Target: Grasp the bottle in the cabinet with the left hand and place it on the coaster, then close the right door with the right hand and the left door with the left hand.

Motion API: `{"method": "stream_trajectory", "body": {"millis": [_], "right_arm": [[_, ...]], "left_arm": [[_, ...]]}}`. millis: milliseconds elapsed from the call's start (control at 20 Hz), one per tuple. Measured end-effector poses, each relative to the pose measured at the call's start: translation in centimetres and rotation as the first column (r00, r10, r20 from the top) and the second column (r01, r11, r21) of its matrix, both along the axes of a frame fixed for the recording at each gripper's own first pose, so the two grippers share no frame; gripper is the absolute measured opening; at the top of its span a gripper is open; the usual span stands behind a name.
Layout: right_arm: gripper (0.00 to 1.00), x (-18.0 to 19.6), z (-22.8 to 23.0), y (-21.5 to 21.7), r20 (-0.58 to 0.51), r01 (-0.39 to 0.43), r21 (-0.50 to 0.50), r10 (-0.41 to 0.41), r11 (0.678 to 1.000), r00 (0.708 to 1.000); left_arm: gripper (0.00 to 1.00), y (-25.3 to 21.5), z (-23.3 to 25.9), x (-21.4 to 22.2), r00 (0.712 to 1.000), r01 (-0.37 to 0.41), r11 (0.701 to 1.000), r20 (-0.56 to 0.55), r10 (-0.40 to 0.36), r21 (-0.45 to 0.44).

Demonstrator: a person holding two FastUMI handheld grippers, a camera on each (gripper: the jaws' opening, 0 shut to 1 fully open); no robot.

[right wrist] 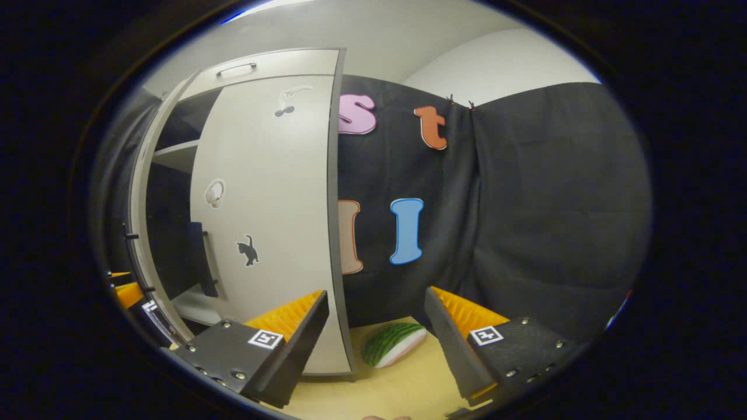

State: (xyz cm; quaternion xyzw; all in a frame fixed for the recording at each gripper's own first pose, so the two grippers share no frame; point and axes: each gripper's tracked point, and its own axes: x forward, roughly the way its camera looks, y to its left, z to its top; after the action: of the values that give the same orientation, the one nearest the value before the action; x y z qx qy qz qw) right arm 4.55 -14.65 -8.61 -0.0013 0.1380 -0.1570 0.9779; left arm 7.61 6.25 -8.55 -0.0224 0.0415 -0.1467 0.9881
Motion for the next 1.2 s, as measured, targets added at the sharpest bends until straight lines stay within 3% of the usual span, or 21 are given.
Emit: {"method": "stream_trajectory", "body": {"millis": [400, 1200], "right_arm": [[1.0, -0.7, -1.1, -0.7, -0.02, 0.012, 0.02, -0.011, 1.0, 1.0], [1.0, -2.6, -1.4, -4.4, -0.016, 0.095, 0.033, -0.094, 0.995, 0.995]], "left_arm": [[0.94, -0.2, 0.7, 3.0, 1.0, -0.026, 0.992, -0.004, 0.026, -0.123], [0.95, -1.2, 0.6, 7.5, 0.998, -0.059, 0.998, -0.004, 0.058, -0.035]]}}
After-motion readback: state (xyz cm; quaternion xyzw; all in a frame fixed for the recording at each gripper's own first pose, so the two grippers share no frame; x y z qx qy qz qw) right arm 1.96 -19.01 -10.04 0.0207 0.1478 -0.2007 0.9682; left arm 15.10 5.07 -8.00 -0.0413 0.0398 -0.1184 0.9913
